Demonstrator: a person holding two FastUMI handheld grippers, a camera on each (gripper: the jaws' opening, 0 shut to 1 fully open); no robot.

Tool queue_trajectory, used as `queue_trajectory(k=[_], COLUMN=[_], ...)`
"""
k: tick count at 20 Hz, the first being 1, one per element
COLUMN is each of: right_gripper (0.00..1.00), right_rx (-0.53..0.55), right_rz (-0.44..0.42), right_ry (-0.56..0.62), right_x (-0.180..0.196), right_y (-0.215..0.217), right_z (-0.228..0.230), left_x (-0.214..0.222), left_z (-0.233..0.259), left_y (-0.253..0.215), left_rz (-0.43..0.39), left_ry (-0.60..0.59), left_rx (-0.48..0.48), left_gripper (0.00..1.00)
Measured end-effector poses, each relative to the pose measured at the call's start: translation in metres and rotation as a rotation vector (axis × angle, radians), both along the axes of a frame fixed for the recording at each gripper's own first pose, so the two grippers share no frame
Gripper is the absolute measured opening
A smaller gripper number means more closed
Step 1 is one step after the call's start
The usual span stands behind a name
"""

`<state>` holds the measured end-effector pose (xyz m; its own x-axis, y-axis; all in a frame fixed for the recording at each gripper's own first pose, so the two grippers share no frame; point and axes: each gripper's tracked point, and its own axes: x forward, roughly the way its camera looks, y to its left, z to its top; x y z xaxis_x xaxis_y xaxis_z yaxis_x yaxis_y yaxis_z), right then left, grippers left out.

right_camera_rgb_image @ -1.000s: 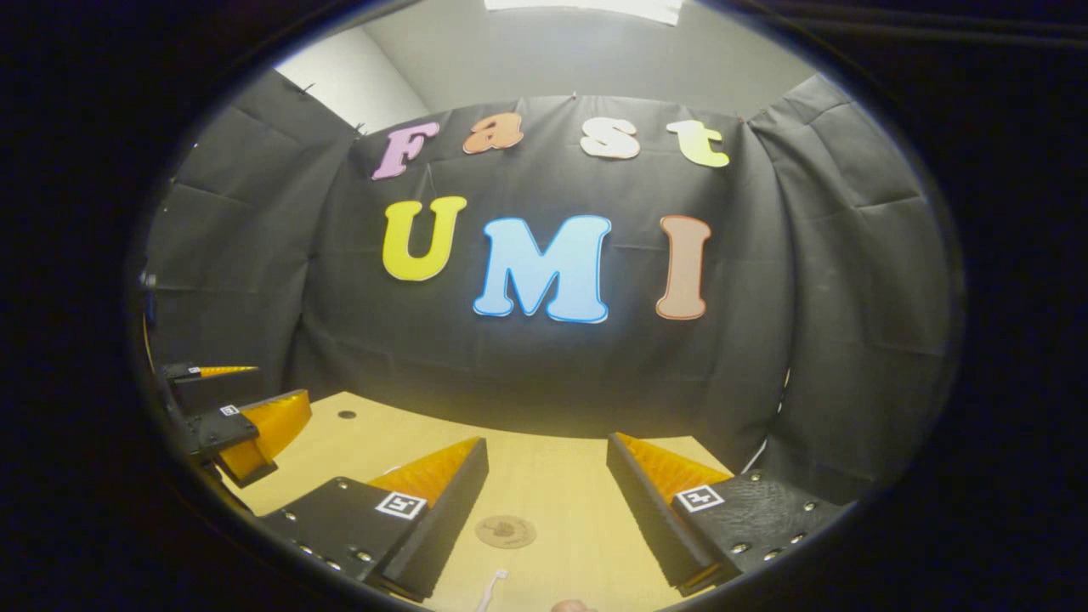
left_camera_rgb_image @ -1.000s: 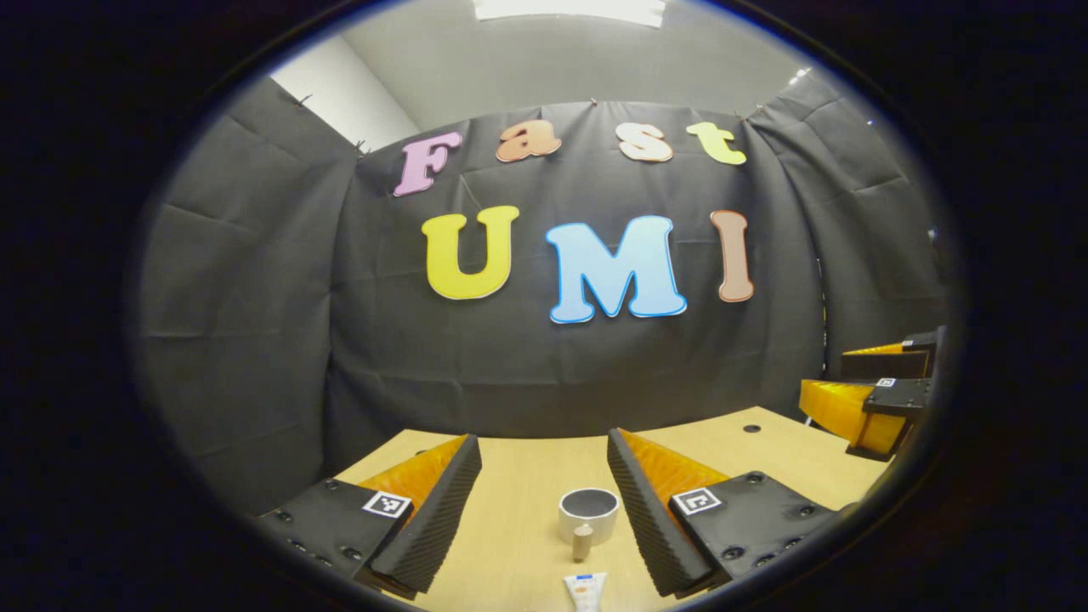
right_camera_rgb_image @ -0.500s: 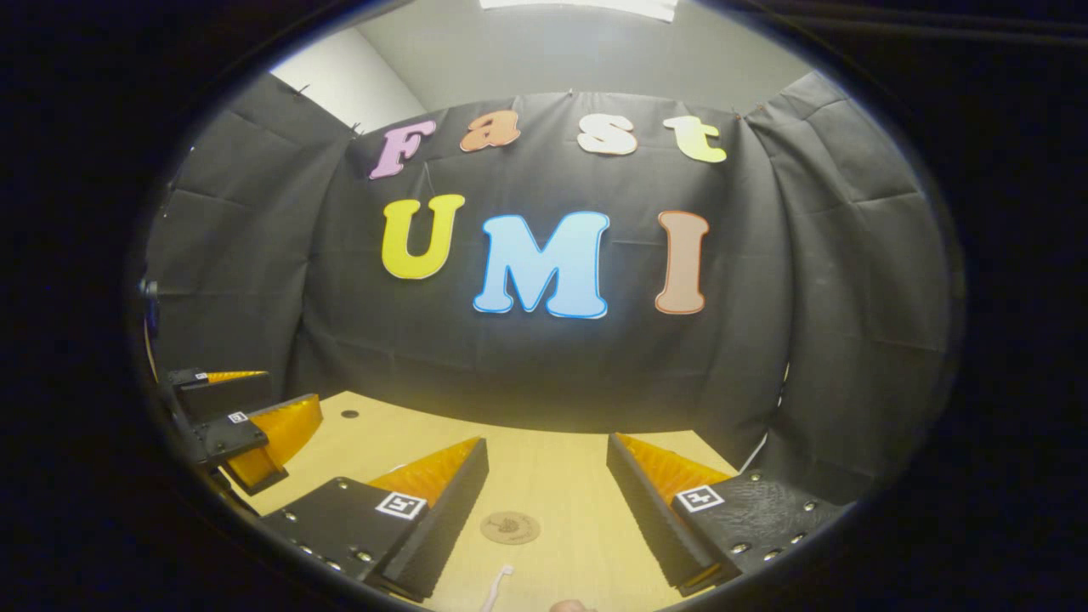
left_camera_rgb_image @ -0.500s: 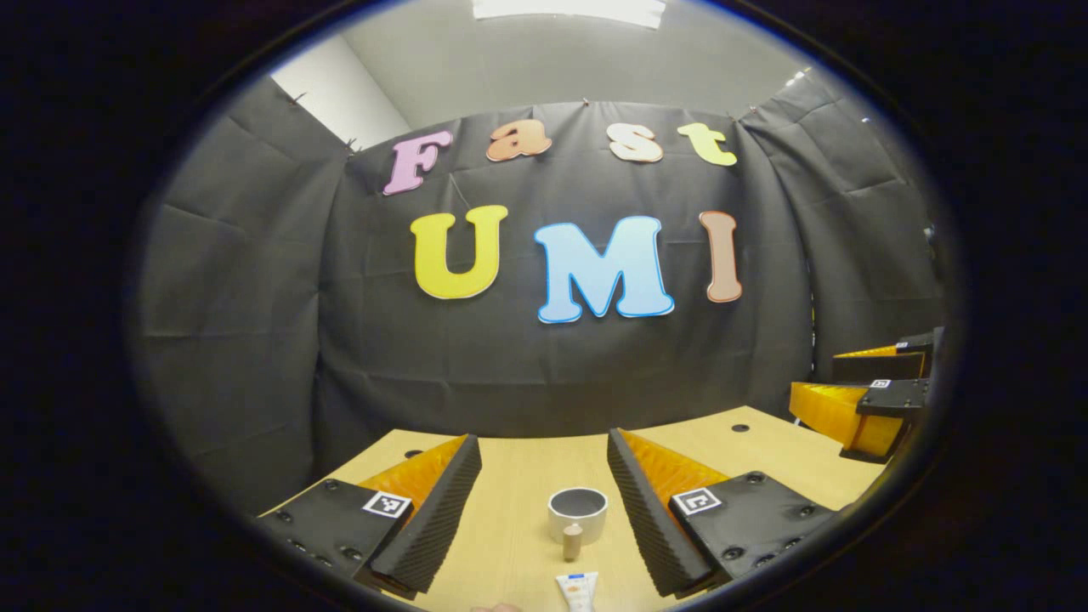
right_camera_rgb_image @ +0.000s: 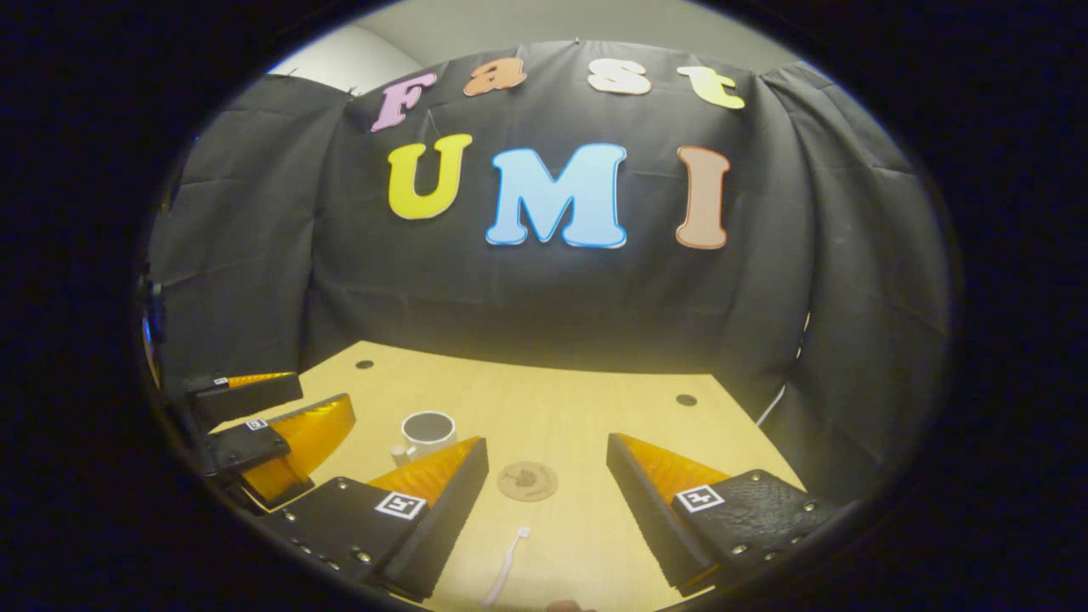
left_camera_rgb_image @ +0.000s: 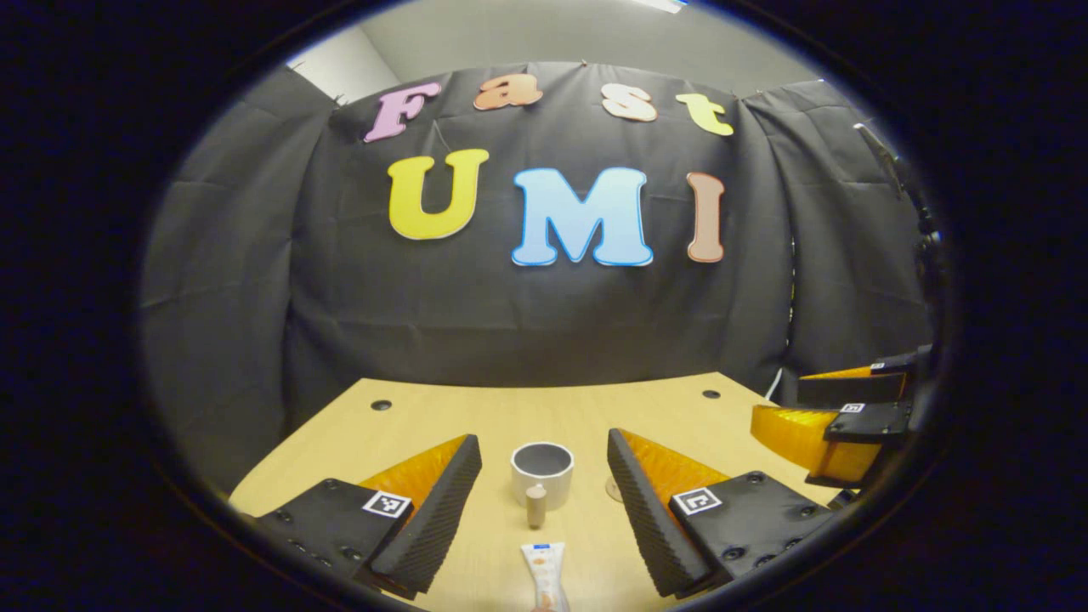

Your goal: Put the toothbrush and toothpaste on the desktop into the cup, then pick up the cup and place it on the coaster on the desktop.

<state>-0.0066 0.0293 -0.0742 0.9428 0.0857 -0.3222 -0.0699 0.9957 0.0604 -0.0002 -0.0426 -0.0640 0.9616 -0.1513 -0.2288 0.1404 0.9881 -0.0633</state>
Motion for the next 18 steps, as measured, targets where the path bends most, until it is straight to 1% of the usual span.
queue_trajectory(k=[3,5,12,13,14,16,17,18], right_gripper=[0.91,0.92,0.92,0.92,0.92,0.92,0.92,0.92], right_rx=[0.013,0.019,0.017,0.021,0.022,0.017,0.019,0.023], right_rz=[0.018,0.027,0.031,0.037,0.04,0.047,0.051,0.056], right_ry=[0.091,0.146,0.3,0.32,0.344,0.399,0.428,0.454], right_x=[0.001,-0.001,-0.005,-0.005,-0.005,-0.009,-0.011,-0.013], right_y=[0.006,0.01,0.013,0.017,0.019,0.021,0.025,0.026], right_z=[-0.023,-0.039,-0.074,-0.079,-0.085,-0.102,-0.108,-0.113], left_x=[0.001,-0.001,-0.001,-0.002,-0.003,-0.006,-0.01,-0.01], left_z=[-0.028,-0.048,-0.092,-0.098,-0.105,-0.122,-0.13,-0.139], left_y=[-0.007,-0.012,-0.01,-0.01,-0.01,-0.01,-0.01,-0.01], left_rz=[-0.026,-0.039,-0.037,-0.037,-0.038,-0.047,-0.053,-0.058], left_ry=[0.096,0.161,0.326,0.343,0.36,0.416,0.448,0.483], left_rx=[0.037,0.039,0.049,0.053,0.06,0.075,0.074,0.071], left_gripper=[0.94,0.94,0.94,0.96,0.96,0.94,0.96,0.96])
